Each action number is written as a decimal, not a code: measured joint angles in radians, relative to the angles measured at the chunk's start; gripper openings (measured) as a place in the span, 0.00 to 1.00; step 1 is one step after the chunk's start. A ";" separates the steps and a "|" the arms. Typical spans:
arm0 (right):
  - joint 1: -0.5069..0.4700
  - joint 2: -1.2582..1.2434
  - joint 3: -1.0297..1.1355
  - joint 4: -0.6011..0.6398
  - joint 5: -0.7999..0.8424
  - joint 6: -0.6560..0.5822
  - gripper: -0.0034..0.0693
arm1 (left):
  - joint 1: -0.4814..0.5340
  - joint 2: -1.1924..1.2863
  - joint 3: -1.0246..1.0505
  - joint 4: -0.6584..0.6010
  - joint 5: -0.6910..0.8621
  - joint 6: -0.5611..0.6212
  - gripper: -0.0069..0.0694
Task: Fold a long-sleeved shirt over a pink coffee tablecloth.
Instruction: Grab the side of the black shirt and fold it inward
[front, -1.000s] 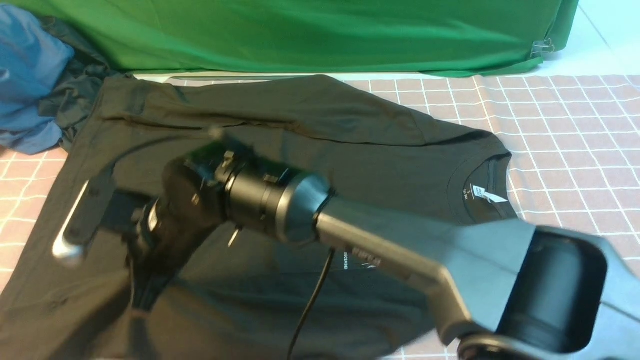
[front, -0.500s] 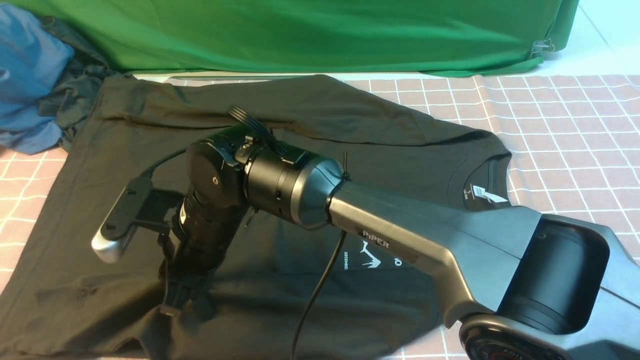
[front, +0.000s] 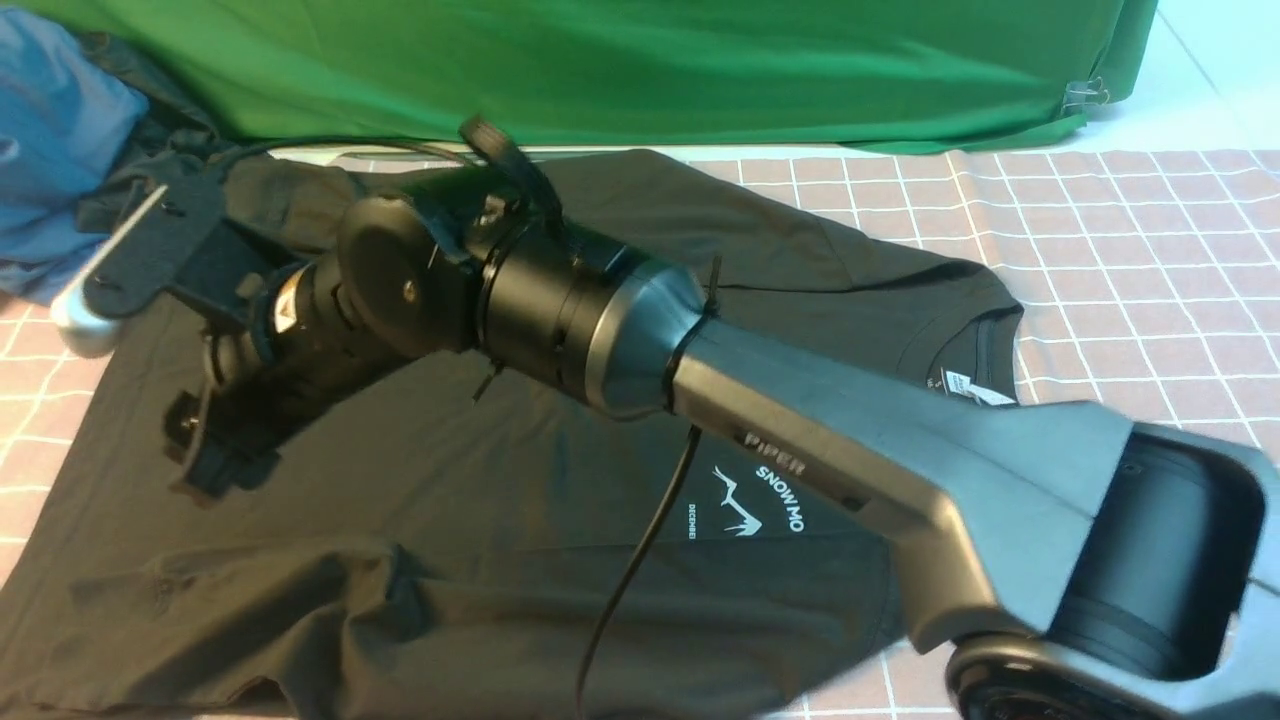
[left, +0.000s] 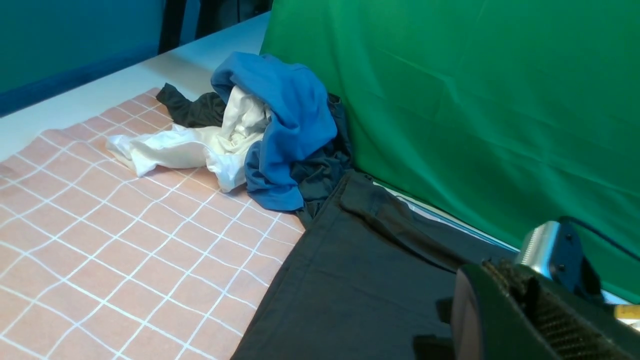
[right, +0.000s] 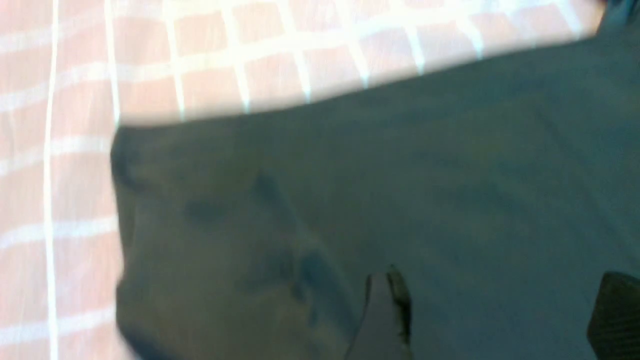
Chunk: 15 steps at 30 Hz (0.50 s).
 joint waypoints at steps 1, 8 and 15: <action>0.002 0.004 -0.001 0.005 -0.012 0.001 0.80 | 0.000 0.000 0.000 0.000 0.000 0.000 0.11; 0.015 0.096 -0.001 0.016 -0.004 -0.009 0.80 | 0.000 0.000 0.000 0.000 0.007 0.002 0.11; 0.027 0.142 -0.001 0.023 0.008 -0.009 0.80 | 0.000 0.000 0.000 0.000 0.013 0.002 0.11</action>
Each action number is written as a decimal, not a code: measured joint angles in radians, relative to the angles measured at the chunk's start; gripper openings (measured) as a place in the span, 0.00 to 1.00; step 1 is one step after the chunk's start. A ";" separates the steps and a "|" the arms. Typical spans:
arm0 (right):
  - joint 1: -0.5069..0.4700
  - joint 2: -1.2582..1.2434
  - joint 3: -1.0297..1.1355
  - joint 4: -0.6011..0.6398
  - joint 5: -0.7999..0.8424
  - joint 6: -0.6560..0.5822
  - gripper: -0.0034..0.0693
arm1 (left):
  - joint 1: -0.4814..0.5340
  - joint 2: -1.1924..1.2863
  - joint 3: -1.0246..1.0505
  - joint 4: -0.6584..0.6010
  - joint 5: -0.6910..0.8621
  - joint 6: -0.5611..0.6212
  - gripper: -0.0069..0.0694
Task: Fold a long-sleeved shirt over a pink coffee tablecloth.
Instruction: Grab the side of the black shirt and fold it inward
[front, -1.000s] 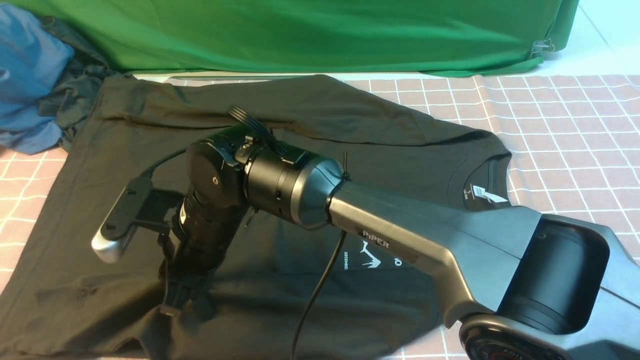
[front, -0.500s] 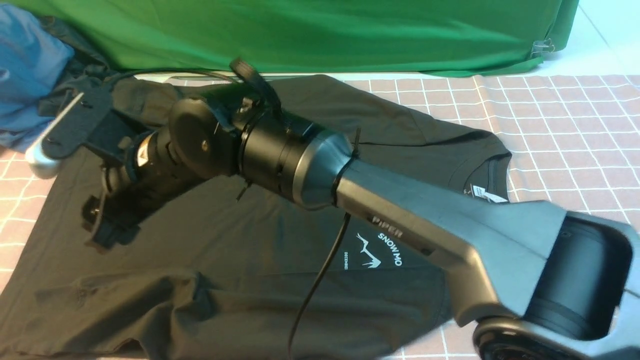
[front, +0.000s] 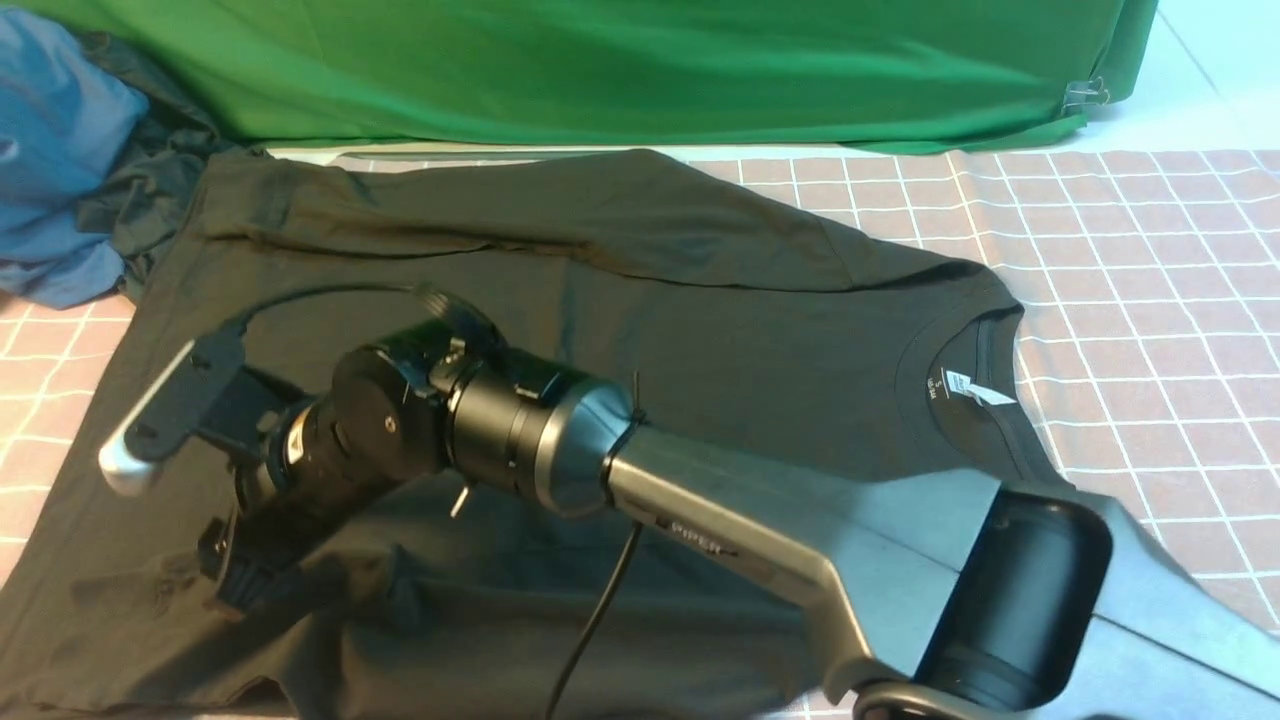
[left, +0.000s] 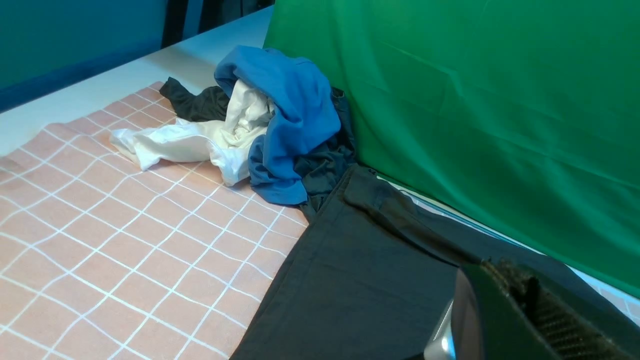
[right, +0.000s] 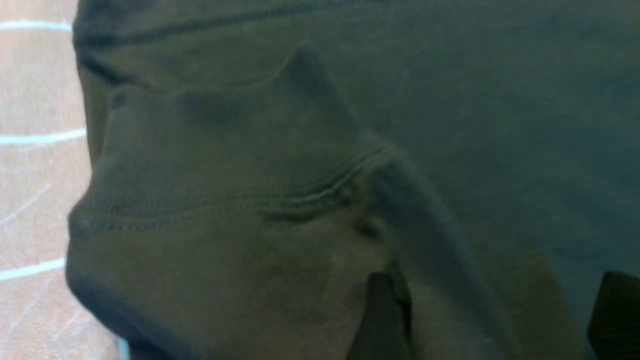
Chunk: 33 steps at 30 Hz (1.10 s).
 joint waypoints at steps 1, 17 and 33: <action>0.002 0.005 0.000 0.001 -0.001 -0.001 0.80 | 0.000 0.000 0.000 0.000 0.001 0.000 0.11; 0.013 0.015 -0.023 -0.004 0.042 -0.101 0.12 | 0.000 0.000 0.000 0.000 0.043 0.014 0.11; -0.108 -0.054 -0.075 -0.031 -0.088 -0.035 0.12 | 0.000 0.000 0.000 0.008 0.041 0.045 0.11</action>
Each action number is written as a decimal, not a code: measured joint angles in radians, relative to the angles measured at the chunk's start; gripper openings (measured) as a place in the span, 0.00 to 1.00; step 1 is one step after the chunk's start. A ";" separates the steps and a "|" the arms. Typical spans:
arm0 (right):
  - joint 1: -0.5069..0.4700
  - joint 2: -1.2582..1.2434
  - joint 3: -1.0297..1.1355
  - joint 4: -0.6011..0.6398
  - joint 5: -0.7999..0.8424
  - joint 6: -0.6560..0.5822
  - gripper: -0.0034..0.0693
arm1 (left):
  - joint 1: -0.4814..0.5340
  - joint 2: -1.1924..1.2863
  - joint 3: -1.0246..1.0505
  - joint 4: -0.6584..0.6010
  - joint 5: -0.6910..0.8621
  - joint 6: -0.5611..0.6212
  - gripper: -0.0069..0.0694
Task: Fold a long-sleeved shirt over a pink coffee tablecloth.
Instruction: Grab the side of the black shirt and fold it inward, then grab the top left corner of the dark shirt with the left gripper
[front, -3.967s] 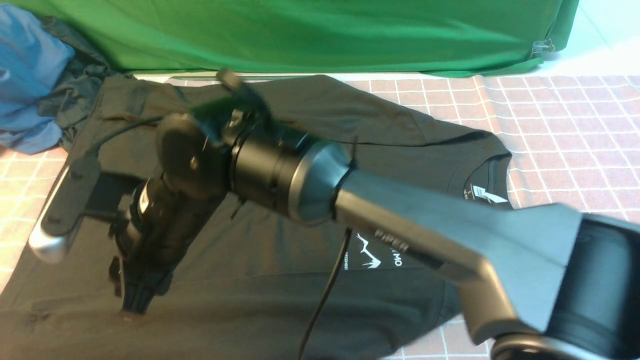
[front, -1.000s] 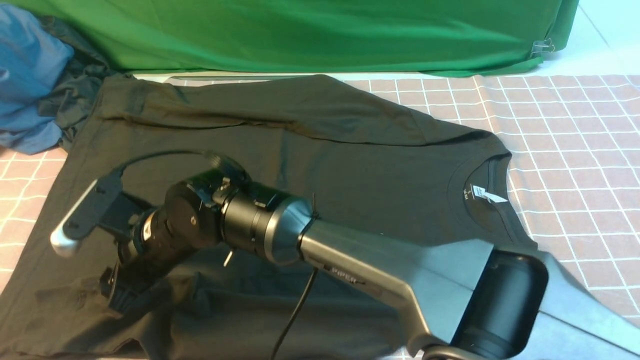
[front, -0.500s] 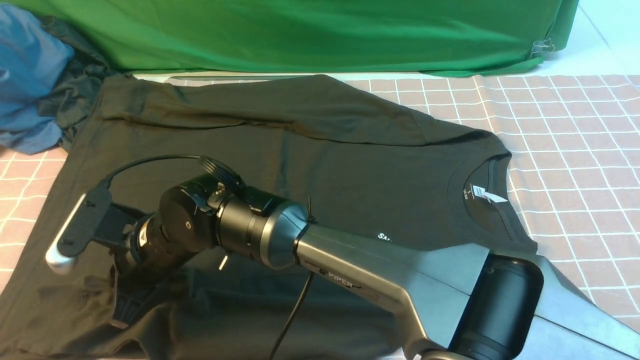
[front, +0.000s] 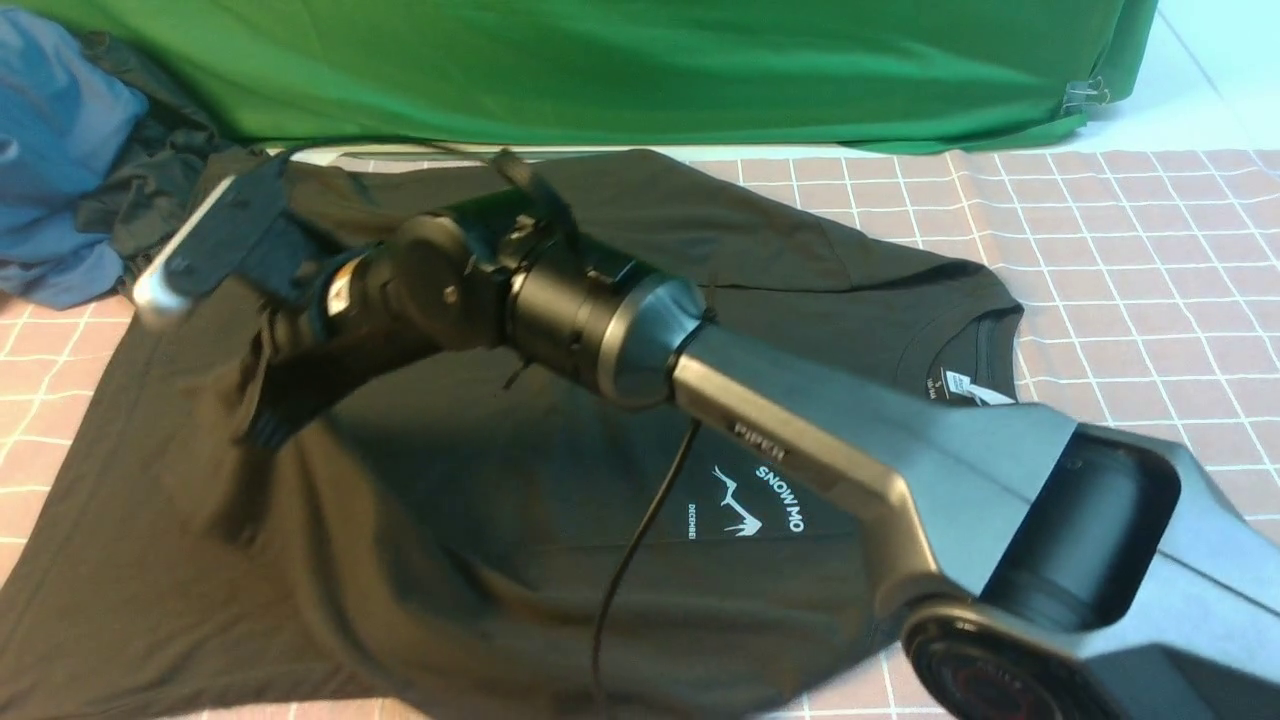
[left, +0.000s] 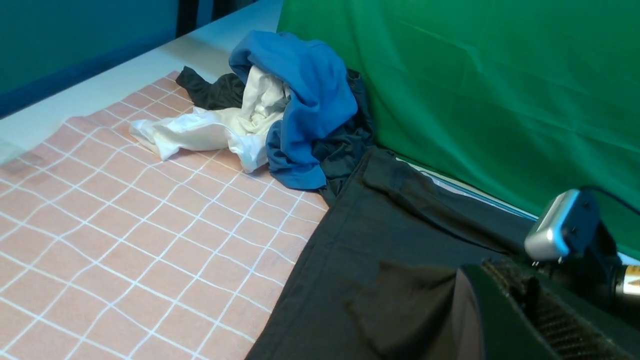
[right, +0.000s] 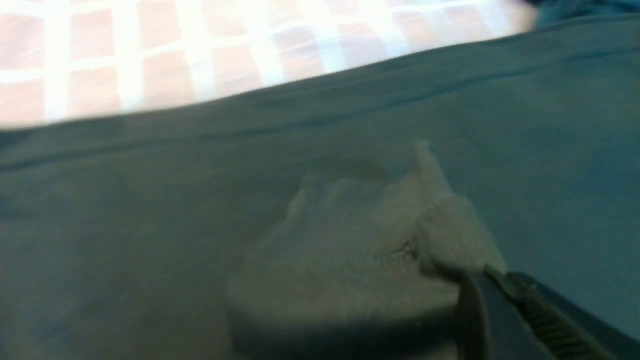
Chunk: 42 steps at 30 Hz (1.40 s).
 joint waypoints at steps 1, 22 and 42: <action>-0.001 0.000 0.000 0.000 -0.004 0.001 0.12 | 0.000 0.000 0.000 0.000 0.000 0.000 0.11; -0.041 0.070 0.003 -0.001 -0.169 0.035 0.17 | 0.000 0.000 0.000 -0.020 0.004 0.001 0.11; -0.162 -0.200 -0.077 -0.116 0.612 0.233 0.19 | 0.000 0.528 -0.040 -0.314 0.057 -0.083 0.11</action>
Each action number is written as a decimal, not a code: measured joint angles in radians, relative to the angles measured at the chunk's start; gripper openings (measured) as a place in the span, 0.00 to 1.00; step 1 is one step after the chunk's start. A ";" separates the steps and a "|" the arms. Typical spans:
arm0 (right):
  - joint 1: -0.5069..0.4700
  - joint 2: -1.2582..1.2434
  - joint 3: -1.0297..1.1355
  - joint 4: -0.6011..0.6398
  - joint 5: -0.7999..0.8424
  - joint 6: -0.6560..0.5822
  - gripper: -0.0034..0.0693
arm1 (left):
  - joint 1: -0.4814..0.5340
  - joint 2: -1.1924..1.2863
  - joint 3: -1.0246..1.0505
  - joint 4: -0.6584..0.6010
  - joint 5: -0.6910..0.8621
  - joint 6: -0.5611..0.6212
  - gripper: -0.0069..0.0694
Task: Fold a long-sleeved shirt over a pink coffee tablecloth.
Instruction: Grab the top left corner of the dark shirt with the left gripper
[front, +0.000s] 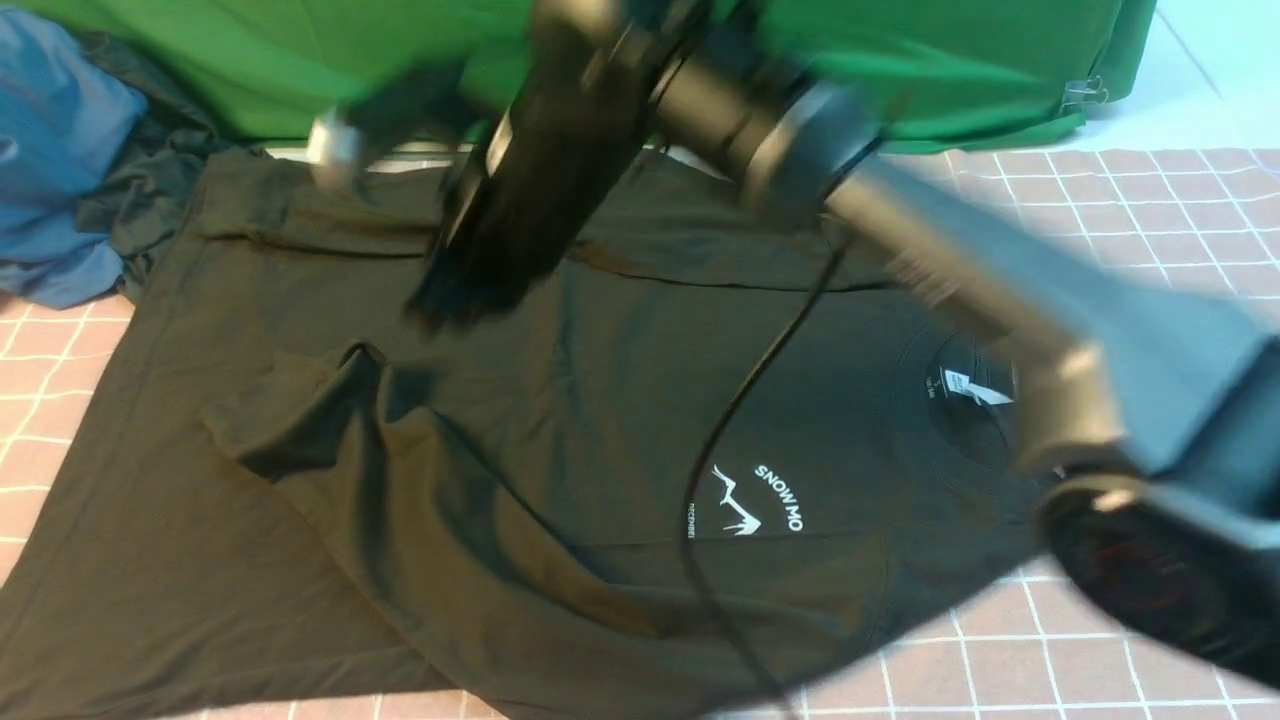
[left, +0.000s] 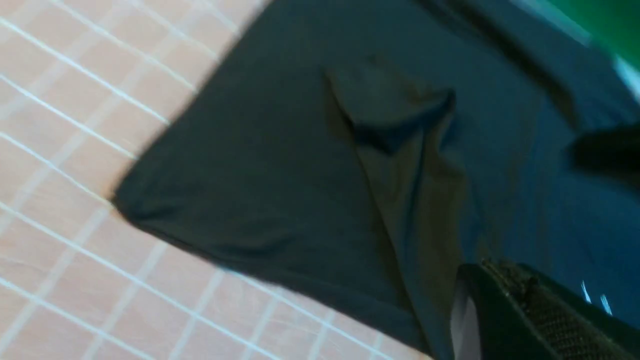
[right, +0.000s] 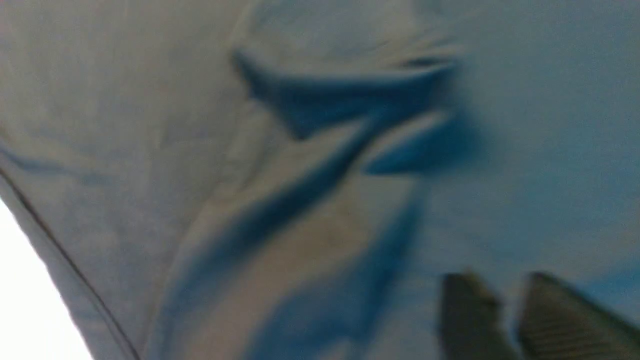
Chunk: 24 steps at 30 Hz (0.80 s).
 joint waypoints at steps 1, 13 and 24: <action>-0.013 -0.031 0.006 -0.002 0.005 0.005 0.15 | 0.000 0.055 -0.016 -0.007 -0.017 0.012 0.11; -0.092 -0.540 0.614 -0.040 0.012 -0.003 0.10 | 0.058 0.682 -0.354 -0.200 -0.040 0.257 0.11; -0.097 -1.032 1.176 -0.043 -0.129 -0.039 0.10 | 0.208 1.045 -0.447 -0.295 -0.172 0.503 0.13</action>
